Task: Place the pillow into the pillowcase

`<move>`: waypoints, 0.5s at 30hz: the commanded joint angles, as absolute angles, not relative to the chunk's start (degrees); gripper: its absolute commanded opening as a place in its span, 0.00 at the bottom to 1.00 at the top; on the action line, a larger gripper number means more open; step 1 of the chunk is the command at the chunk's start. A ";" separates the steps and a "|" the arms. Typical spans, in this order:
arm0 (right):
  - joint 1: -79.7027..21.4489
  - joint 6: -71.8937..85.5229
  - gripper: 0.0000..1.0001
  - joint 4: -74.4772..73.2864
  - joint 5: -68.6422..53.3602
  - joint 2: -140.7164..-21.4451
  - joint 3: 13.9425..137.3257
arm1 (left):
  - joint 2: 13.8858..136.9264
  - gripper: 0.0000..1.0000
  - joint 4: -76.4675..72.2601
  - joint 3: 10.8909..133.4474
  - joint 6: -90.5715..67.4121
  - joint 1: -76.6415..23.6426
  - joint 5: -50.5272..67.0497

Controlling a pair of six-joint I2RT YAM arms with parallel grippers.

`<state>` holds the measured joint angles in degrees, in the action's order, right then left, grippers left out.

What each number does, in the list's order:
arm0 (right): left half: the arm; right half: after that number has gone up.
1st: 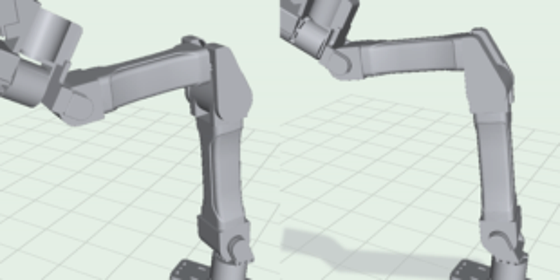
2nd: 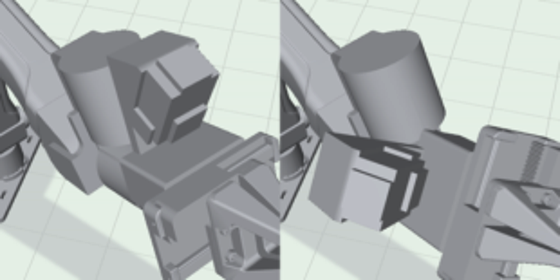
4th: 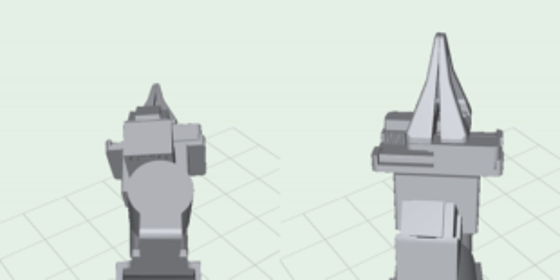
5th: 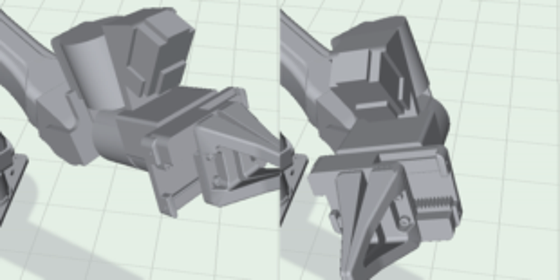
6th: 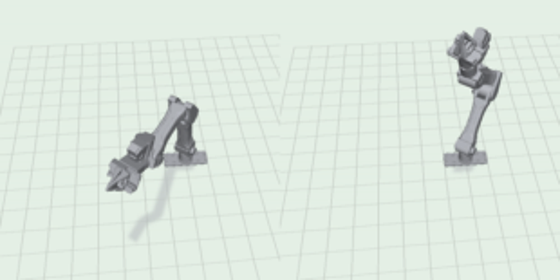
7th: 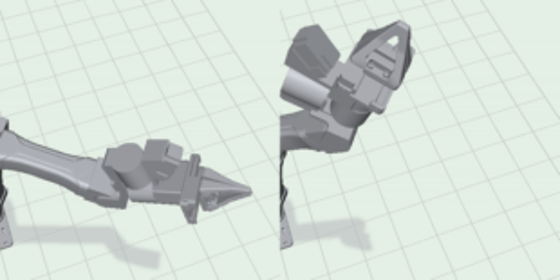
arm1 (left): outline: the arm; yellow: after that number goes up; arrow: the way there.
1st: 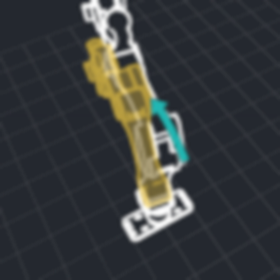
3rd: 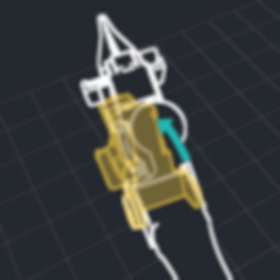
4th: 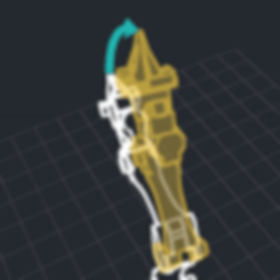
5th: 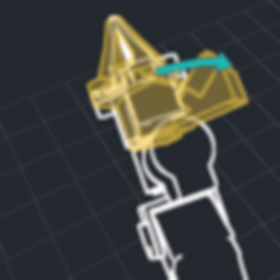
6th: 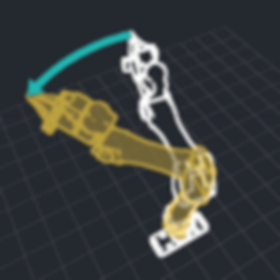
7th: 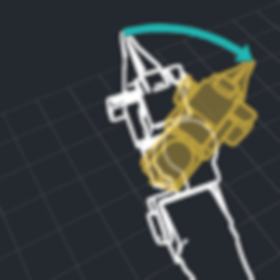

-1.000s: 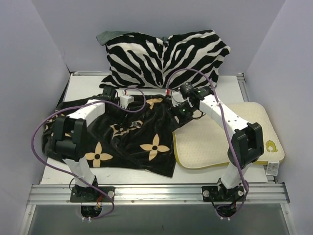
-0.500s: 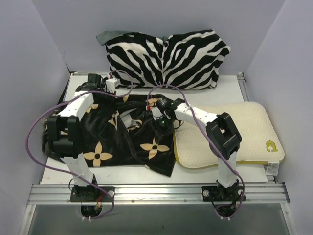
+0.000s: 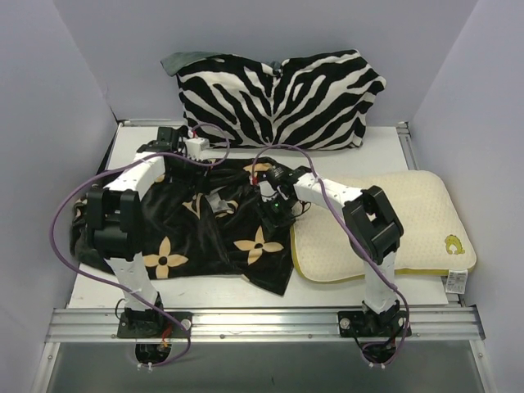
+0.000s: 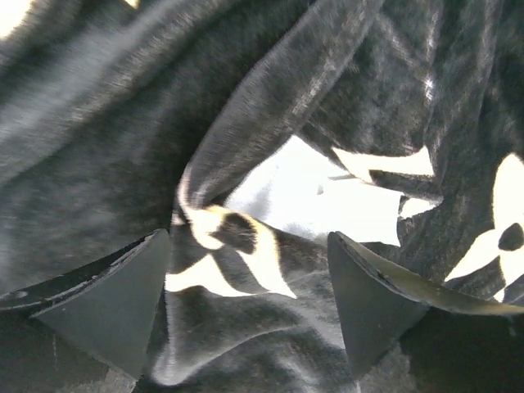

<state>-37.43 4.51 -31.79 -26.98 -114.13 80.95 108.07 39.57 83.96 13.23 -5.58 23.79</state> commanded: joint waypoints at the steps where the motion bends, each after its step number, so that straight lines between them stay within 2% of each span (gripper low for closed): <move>1: -37.00 4.92 0.47 -33.31 -26.63 -110.83 79.63 | 106.35 0.88 38.32 82.88 11.26 -7.90 18.57; 7: -36.56 4.83 0.47 -33.31 -26.19 -111.44 79.28 | 110.11 0.88 37.09 81.21 7.48 -10.55 4.33; 10: -36.04 4.66 0.48 -33.22 -25.49 -111.53 79.01 | 111.62 0.81 37.96 81.04 6.68 -10.55 2.90; 13: -35.25 4.40 0.47 -33.40 -24.70 -111.53 78.49 | 110.23 0.58 40.51 81.39 7.38 -10.20 4.12; 14: -35.24 4.22 0.47 -33.40 -24.35 -111.53 78.31 | 109.17 0.43 40.69 81.13 7.82 -9.85 7.26; 15: -35.16 3.87 0.47 -33.31 -24.00 -111.62 78.31 | 107.94 0.37 41.13 80.86 8.34 -9.58 9.03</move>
<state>-36.12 4.51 -31.62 -26.48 -114.04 79.02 111.59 39.88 80.68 7.88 -10.41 6.50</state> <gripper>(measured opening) 0.472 0.432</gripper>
